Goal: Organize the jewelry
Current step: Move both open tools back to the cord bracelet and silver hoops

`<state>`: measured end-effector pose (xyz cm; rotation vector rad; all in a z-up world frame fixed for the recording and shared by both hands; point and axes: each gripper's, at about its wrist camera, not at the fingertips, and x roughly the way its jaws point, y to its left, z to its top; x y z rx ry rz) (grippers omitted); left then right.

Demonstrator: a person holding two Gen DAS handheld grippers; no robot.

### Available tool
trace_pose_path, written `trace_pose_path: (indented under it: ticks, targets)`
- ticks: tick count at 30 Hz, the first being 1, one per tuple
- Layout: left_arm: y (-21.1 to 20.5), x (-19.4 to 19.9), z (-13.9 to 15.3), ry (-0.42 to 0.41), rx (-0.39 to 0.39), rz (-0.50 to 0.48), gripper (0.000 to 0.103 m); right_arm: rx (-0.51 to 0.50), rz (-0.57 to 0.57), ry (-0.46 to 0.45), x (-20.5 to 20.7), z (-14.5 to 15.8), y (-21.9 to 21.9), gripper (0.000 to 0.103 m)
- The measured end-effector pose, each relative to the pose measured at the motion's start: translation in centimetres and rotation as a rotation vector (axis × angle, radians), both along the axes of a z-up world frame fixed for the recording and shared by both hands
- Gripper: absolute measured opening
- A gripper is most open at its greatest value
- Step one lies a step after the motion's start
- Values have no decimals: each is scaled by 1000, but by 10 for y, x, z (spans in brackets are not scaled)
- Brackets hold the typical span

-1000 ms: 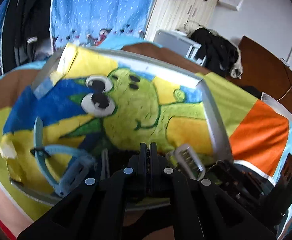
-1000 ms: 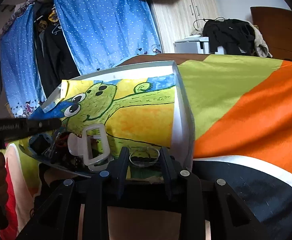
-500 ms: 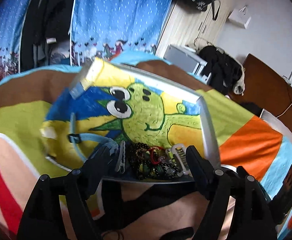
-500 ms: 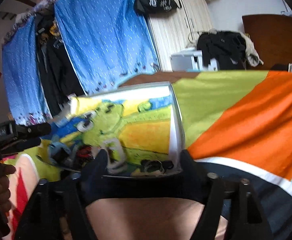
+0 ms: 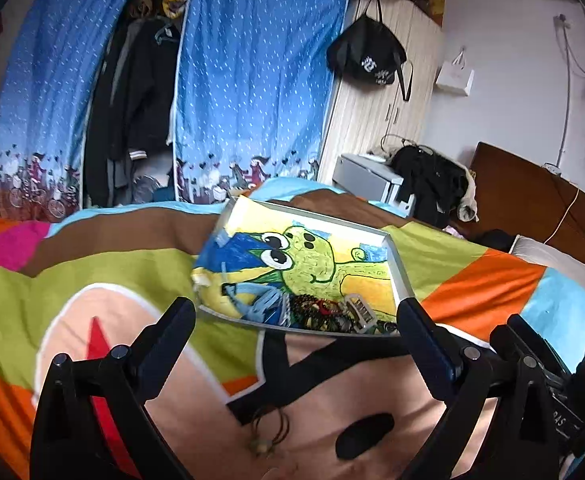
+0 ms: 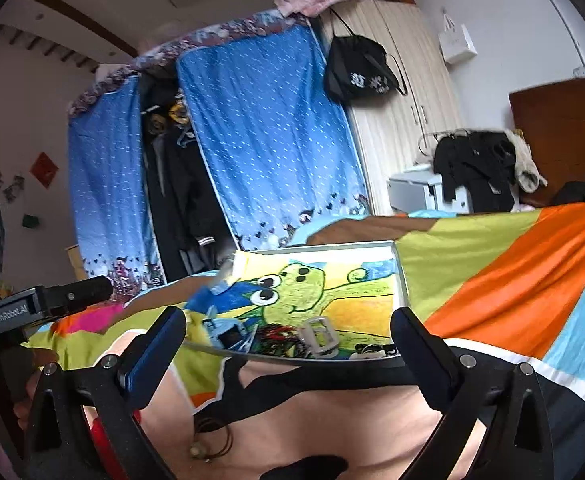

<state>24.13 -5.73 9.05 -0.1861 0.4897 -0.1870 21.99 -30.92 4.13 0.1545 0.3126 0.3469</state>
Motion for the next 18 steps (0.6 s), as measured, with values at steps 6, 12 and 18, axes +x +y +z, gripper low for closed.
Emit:
trace_pose_path:
  ticks: [6, 12, 18]
  targets:
    - [12, -52, -2, -27, 23, 23, 99, -11, 14, -28, -41, 4, 5, 103]
    - [19, -97, -11, -25, 53, 26, 99, -63, 28, -17, -73, 2, 17, 103]
    - [29, -125, -33, 11, 94, 21, 99, -131, 54, 52, -102, -18, 31, 103]
